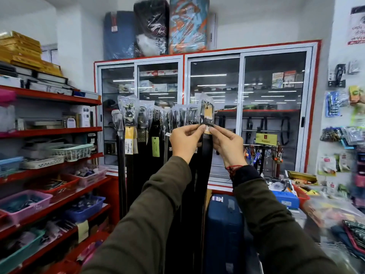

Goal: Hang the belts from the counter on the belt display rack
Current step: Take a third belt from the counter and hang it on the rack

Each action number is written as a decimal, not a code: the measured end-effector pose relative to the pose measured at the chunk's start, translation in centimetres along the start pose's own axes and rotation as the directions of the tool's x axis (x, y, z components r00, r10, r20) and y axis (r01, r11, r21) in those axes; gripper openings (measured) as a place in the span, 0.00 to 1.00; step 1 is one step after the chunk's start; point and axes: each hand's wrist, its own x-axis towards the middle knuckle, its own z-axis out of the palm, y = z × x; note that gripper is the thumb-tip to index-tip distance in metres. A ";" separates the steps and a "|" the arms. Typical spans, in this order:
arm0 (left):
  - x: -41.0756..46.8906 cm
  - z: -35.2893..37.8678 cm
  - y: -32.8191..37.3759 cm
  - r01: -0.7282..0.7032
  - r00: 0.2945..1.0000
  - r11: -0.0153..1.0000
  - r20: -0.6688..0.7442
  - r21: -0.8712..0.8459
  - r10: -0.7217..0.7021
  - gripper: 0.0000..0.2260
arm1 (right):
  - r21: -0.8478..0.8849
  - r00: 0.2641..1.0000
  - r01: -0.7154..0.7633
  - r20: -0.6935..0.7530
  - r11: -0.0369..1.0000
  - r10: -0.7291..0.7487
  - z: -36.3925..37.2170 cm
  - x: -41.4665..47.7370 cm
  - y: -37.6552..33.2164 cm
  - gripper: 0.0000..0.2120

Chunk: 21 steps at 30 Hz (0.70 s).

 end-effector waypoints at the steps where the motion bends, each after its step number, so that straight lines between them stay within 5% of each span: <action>1: -0.2 0.0 -0.3 0.016 1.000 1.000 -0.002 -0.007 -0.016 0.13 | -0.003 1.000 -0.008 -0.006 1.000 0.008 -0.1 -0.1 0.2 0.15; 7: -0.7 0.1 -0.7 0.094 0.996 0.995 -0.003 -0.028 -0.094 0.15 | -0.093 1.000 0.006 -0.006 0.996 -0.007 -0.5 0.0 0.3 0.16; 15: -1.3 0.6 -1.3 0.014 0.992 0.993 -0.125 -0.115 -0.028 0.13 | -0.181 0.995 0.098 0.011 0.979 -0.098 -0.6 0.2 0.4 0.15; 21: -0.7 1.0 -1.2 0.104 0.993 0.975 -0.040 -0.198 -0.114 0.13 | -0.218 0.990 0.111 -0.061 0.970 -0.127 -0.5 1.1 0.5 0.14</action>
